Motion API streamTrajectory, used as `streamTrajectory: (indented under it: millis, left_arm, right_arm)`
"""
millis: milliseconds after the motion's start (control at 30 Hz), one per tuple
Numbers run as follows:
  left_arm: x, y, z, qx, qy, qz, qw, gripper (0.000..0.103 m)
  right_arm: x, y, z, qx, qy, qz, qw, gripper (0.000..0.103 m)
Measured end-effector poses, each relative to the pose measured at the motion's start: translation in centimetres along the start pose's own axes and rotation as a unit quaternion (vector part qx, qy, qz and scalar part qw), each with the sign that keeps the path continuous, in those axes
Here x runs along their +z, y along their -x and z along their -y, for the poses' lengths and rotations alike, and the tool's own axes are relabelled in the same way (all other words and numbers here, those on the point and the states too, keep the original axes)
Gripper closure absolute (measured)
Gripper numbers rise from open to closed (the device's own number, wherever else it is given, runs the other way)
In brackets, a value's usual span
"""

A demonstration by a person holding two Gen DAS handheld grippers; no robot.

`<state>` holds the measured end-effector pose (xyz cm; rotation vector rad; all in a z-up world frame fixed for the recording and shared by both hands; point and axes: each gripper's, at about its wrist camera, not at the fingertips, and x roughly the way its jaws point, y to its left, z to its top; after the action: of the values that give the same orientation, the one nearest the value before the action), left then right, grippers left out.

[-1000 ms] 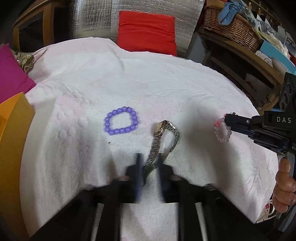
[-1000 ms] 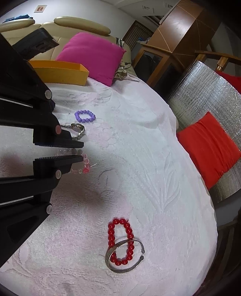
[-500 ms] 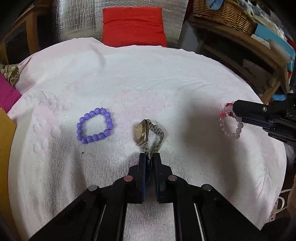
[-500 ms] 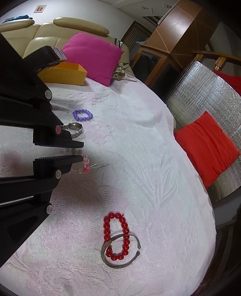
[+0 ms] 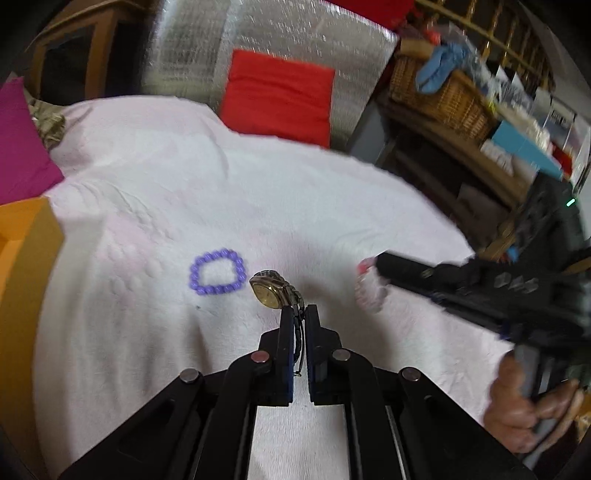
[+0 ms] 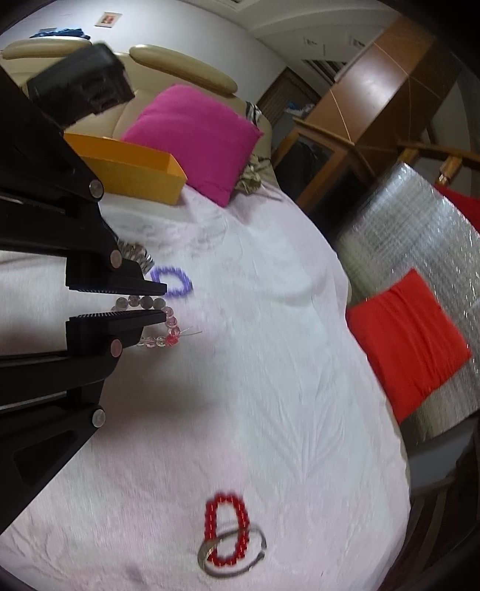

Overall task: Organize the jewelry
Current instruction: 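Carry the watch and pink bracelet over the orange box and open both tools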

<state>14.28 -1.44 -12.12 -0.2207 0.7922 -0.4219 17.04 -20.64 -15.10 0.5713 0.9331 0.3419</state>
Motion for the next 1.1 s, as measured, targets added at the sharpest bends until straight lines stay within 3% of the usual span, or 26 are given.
streamTrajectory:
  millis: [233,433,567,867,1100]
  left_arm:
    - [1.0,6.8,-2.3,0.008,0.026,0.08,0.9964,0.098]
    - [1.1,14.0,-5.8,0.07,0.055,0.155,0.9839,0.097]
    - [0.4,17.8,-9.4,0.128,0.075,0.18,0.9725,0.097]
    - [-2.3,18.6,-21.2,0.248,0.171,0.131,0.9446,0.097]
    - [-4.3,17.0,-26.7,0.28,0.236,0.073,0.9278,0.097]
  right_arm:
    - [-1.2,-0.5,-4.3,0.047,0.018,0.013,0.999,0.094]
    - [-2.1,-2.5,-9.9,0.092,0.043,0.005,0.995,0.094]
    - [-2.6,-5.5,-14.9,0.105,0.072,-0.019,0.992,0.094]
    - [-4.3,-13.3,-24.8,0.118,0.115,-0.072,0.984,0.094]
    - [-5.7,-19.1,-29.3,0.069,0.154,-0.098,0.981,0.094]
